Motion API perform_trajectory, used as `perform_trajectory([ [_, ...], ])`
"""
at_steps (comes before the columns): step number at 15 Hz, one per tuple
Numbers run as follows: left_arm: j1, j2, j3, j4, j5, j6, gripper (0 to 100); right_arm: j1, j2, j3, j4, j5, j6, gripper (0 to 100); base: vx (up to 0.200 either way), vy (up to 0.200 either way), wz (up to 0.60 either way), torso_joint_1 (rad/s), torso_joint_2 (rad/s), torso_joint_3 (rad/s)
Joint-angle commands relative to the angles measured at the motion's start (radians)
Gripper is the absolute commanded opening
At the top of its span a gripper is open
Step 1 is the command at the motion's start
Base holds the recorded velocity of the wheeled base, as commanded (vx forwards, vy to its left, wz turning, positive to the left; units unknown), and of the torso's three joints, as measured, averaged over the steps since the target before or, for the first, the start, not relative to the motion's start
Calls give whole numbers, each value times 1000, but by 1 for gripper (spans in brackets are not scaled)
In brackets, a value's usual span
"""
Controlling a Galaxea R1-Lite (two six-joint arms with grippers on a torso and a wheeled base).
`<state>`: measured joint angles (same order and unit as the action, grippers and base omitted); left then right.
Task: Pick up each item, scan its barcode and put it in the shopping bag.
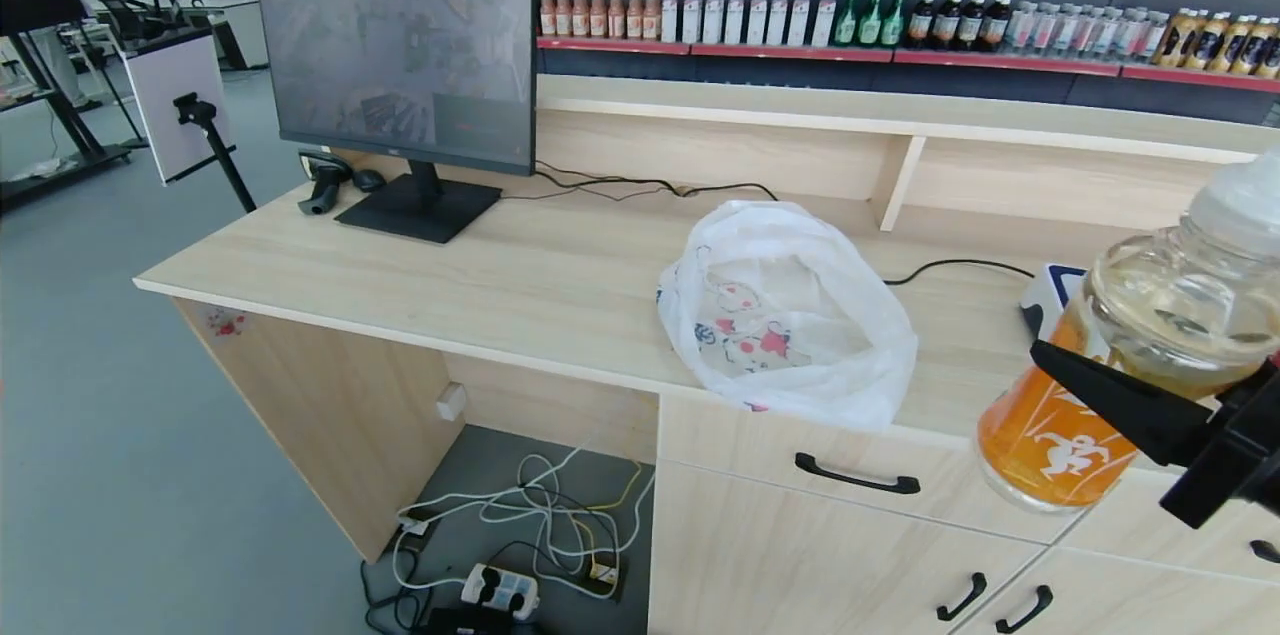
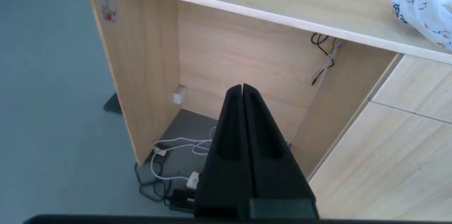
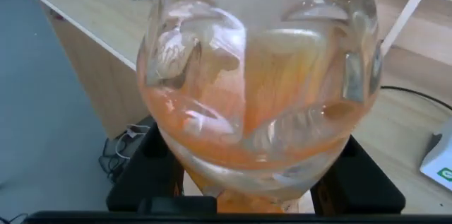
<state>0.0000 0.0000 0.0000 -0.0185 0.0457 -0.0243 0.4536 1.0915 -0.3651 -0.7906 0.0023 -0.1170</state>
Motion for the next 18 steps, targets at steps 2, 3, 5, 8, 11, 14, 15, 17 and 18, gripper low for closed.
perform_trajectory([
  [2, 0, 2, 0, 0, 0, 1, 0, 8, 234, -213, -16, 47, 59, 0, 0, 0, 0, 0, 0, 0],
  [3, 0, 0, 0, 0, 0, 1, 0, 8, 289, -265, -25, 48, 76, 0, 0, 0, 0, 0, 0, 0],
  [5, 0, 0, 0, 0, 0, 1, 0, 8, 383, -334, -64, 48, 112, 0, 0, 0, 0, 0, 0, 0],
  [8, 0, 0, 0, 0, 0, 1, 0, 5, 531, -399, -180, 50, 158, 0, 0, 0, 0, 0, 0, 0],
  [11, 0, 0, 0, 0, 0, 1, 0, 4, 697, -425, -321, 96, 163, 0, 0, 0, 0, 0, 0, 0],
  [14, 0, 0, 0, 0, 0, 4, 0, 2, 792, -525, -328, 102, 163, 0, 0, 0, 0, 0, 0, 0],
  [15, 0, 0, 0, 0, 0, 4, 0, -3, 815, -560, -328, 105, 163, 0, 0, 0, 0, 0, 0, 0],
  [17, 0, 0, 0, 0, 0, 4, 0, -27, 866, -592, -340, 137, 163, 0, 0, 0, 0, 0, 0, 0],
  [18, 0, 0, 0, 0, 0, 4, 0, -32, 890, -597, -364, 153, 163, 0, 0, 0, 0, 0, 0, 0],
])
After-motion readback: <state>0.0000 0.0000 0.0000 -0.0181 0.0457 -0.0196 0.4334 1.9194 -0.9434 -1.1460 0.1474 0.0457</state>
